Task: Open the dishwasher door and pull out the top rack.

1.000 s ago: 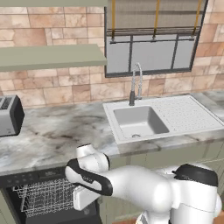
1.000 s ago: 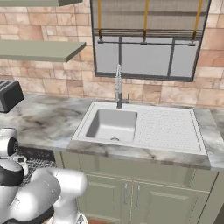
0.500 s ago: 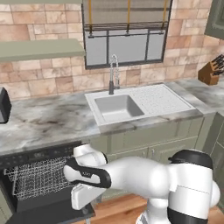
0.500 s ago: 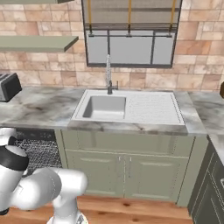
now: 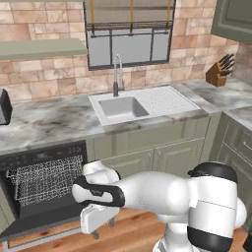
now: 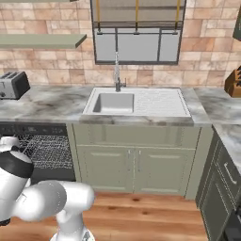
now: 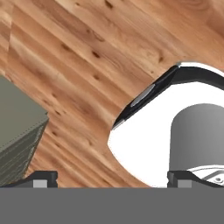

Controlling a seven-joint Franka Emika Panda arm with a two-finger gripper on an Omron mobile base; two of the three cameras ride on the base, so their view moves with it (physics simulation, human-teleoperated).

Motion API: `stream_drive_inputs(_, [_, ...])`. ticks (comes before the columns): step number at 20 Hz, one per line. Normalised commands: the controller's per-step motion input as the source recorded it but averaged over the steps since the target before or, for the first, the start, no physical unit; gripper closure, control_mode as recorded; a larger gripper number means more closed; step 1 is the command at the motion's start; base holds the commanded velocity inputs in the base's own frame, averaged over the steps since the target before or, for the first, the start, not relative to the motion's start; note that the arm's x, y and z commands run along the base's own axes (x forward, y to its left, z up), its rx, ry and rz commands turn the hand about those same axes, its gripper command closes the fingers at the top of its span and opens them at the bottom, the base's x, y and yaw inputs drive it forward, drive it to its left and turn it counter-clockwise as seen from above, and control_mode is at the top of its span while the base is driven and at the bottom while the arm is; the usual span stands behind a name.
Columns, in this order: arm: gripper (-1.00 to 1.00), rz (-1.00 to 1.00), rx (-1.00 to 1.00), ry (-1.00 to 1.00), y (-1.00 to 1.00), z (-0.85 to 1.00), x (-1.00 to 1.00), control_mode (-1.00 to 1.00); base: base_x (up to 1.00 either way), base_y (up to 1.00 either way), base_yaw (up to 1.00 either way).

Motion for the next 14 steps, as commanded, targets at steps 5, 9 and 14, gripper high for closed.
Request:
stream_drive_inputs(5, [-1.0,0.0,0.0,0.0,0.0,0.0,0.0,1.0,-0.64,0.37,-0.02])
stream_drive_inputs(9, [-1.0,0.0,0.0,0.0,0.0,0.0,0.0,1.0,-0.18,0.72,0.0])
stream_drive_inputs(14, [-1.0,0.0,0.0,0.0,0.0,0.0,0.0,1.0,0.15,0.81,0.0])
